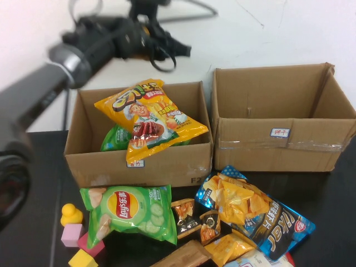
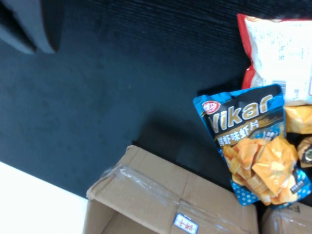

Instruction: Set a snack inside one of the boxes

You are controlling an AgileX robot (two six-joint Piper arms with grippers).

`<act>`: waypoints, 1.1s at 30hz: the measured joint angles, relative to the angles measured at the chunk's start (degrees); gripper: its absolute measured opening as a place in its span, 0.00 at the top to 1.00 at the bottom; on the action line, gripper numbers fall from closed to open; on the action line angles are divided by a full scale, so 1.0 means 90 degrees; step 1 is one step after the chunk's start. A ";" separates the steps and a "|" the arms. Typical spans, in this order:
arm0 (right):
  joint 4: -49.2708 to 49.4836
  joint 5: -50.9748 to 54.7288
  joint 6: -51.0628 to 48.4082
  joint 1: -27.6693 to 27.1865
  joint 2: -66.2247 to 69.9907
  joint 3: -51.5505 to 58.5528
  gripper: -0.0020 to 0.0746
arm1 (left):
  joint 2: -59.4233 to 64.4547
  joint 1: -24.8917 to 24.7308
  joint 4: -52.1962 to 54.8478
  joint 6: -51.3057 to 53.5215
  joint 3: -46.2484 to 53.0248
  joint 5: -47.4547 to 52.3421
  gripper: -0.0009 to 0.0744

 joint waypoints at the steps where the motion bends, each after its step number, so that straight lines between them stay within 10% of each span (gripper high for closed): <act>1: -0.0031 0.0000 0.0000 0.0000 0.0000 0.0000 0.98 | -0.0131 -0.0001 -0.0074 0.0000 0.0000 0.0225 0.99; 11: -0.0060 -0.0260 0.0000 0.0000 0.0000 0.0000 0.98 | 0.0484 -0.0119 -0.0906 0.0951 0.0104 0.1956 0.99; 22: -0.0023 -0.0247 -0.0086 0.0000 0.0000 0.0000 0.98 | 0.0718 0.0128 0.1738 -0.0505 0.0176 0.3153 0.99; 33: -0.0070 -0.0654 -0.0086 0.0000 -0.0066 0.0000 0.98 | -0.0258 0.0833 -0.0957 0.1618 0.0194 0.3433 0.99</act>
